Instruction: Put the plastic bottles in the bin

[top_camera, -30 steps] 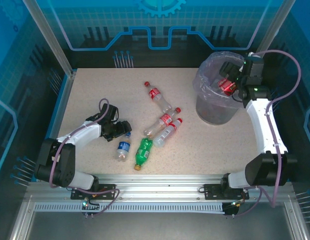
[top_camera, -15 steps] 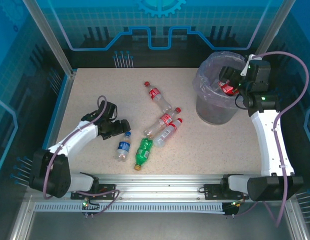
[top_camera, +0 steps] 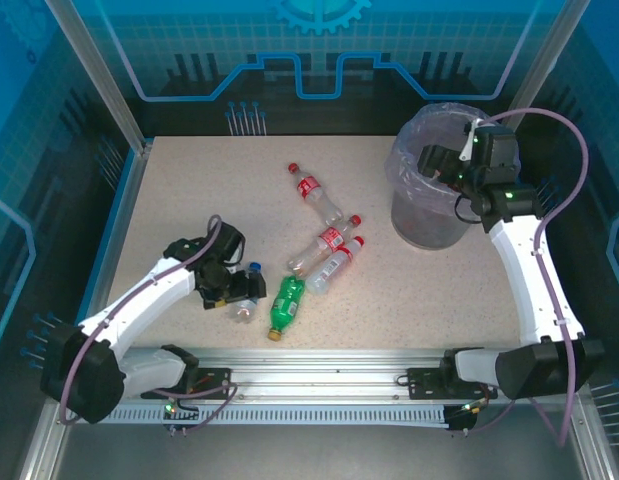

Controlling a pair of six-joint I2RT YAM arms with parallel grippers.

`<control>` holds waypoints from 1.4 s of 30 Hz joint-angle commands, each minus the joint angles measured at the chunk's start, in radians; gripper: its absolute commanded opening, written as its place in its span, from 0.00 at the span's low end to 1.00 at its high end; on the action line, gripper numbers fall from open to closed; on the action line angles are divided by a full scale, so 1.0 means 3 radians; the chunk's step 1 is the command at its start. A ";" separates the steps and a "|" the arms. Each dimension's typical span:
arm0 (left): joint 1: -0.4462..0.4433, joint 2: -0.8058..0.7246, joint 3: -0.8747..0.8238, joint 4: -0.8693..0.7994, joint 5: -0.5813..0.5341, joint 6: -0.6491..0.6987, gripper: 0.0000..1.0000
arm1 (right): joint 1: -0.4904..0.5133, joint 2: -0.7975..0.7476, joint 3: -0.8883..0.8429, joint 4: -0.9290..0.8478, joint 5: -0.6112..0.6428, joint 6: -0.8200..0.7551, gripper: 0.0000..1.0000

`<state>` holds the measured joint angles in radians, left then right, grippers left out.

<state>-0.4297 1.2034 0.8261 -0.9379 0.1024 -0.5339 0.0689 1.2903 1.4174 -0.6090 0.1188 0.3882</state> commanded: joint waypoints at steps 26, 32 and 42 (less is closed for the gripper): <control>-0.0293 0.0519 -0.0062 0.0466 -0.0492 -0.0151 0.60 | 0.0093 -0.0185 -0.0087 0.0033 0.0001 0.0046 0.95; -0.0273 0.0499 0.0204 0.0501 -0.0591 0.0045 0.58 | 0.0125 -0.0275 0.0000 -0.0070 -0.0148 0.0082 0.96; 0.0012 0.0784 0.1014 0.1120 -0.0013 0.0846 0.50 | 0.0467 -0.0439 -0.0197 0.0111 -0.1170 -0.0068 0.96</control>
<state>-0.4480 1.4113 1.0569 -0.6983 0.0132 -0.4019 0.1696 1.1641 1.3811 -0.6075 -0.0841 0.3828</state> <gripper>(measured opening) 0.570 0.956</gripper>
